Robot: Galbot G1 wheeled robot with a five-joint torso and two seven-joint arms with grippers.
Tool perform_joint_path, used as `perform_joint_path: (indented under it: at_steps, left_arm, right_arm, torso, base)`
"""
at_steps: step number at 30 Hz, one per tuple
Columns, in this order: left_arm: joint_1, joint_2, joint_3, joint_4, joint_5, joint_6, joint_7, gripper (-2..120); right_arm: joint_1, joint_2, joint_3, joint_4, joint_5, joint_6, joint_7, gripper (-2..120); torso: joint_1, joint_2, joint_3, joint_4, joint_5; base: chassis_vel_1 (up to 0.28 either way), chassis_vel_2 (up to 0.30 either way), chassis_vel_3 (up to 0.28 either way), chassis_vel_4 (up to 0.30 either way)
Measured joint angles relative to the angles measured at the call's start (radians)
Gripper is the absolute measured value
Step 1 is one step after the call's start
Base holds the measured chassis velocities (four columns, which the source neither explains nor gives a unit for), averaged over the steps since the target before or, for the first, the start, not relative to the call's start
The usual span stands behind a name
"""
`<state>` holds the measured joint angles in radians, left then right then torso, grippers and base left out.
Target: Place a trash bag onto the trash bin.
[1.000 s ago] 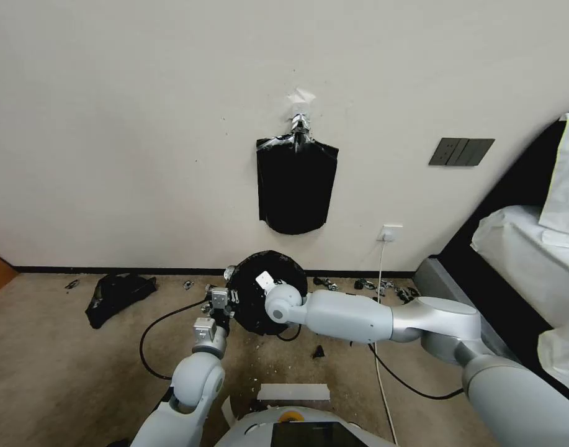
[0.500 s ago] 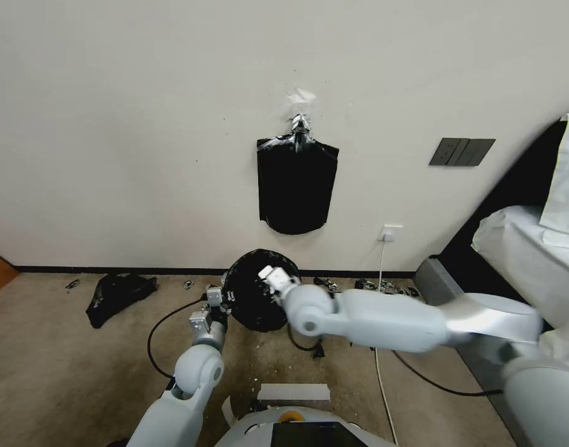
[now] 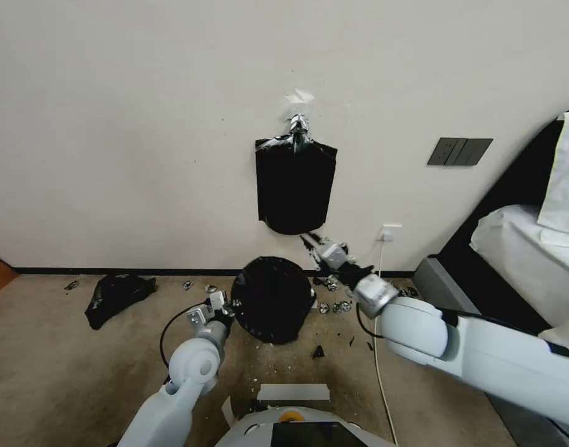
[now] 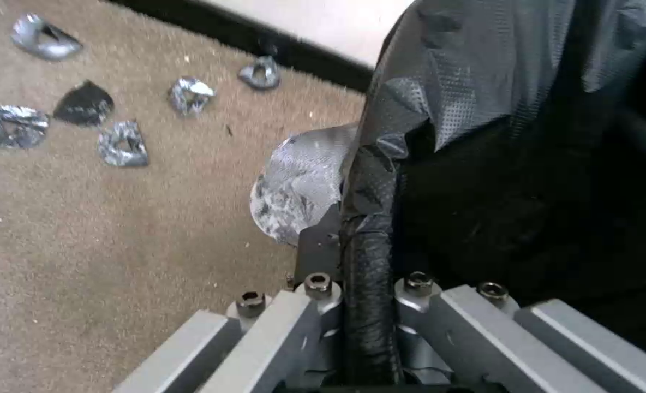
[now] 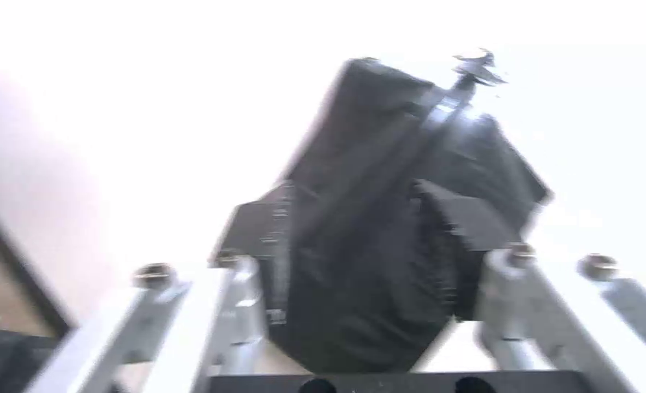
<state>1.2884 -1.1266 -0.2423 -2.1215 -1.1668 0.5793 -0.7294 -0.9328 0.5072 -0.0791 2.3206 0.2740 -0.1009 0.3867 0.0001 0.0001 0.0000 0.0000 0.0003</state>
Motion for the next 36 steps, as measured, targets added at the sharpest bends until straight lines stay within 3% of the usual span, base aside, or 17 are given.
perform_joint_path:
  at_steps: [5, 10, 14, 36]
  left_arm:
    - [-0.103, 0.021, 0.078, 0.052, -0.110, 0.021, -0.092, 1]
    - [-0.151, 0.025, 0.131, 0.079, -0.181, 0.061, -0.174, 1]
    - [-0.155, 0.026, 0.161, 0.097, -0.183, 0.072, -0.192, 1]
    - [-0.142, 0.003, 0.183, 0.160, -0.104, 0.041, -0.144, 1]
  right_arm:
    - [-0.179, 0.067, 0.155, -0.031, -0.075, 0.039, -0.017, 69]
    - [-0.259, 0.114, 0.221, -0.037, -0.095, 0.051, -0.020, 88]
    - [-0.296, 0.142, 0.250, -0.042, -0.099, 0.054, -0.020, 99]
    - [-0.367, 0.194, 0.287, -0.045, -0.113, 0.066, -0.012, 100]
  torso:
    - [0.000, 0.000, 0.000, -0.0002, 0.0000]
    - [0.000, 0.000, 0.000, -0.0003, -0.0002]
    - [0.000, 0.000, 0.000, 0.0002, -0.0003]
    - [0.000, 0.000, 0.000, 0.0002, 0.0000]
  base:
    - [0.000, 0.000, 0.000, 0.000]
    - [0.000, 0.000, 0.000, 0.000]
    - [0.000, 0.000, 0.000, 0.000]
    - [0.000, 0.000, 0.000, 0.000]
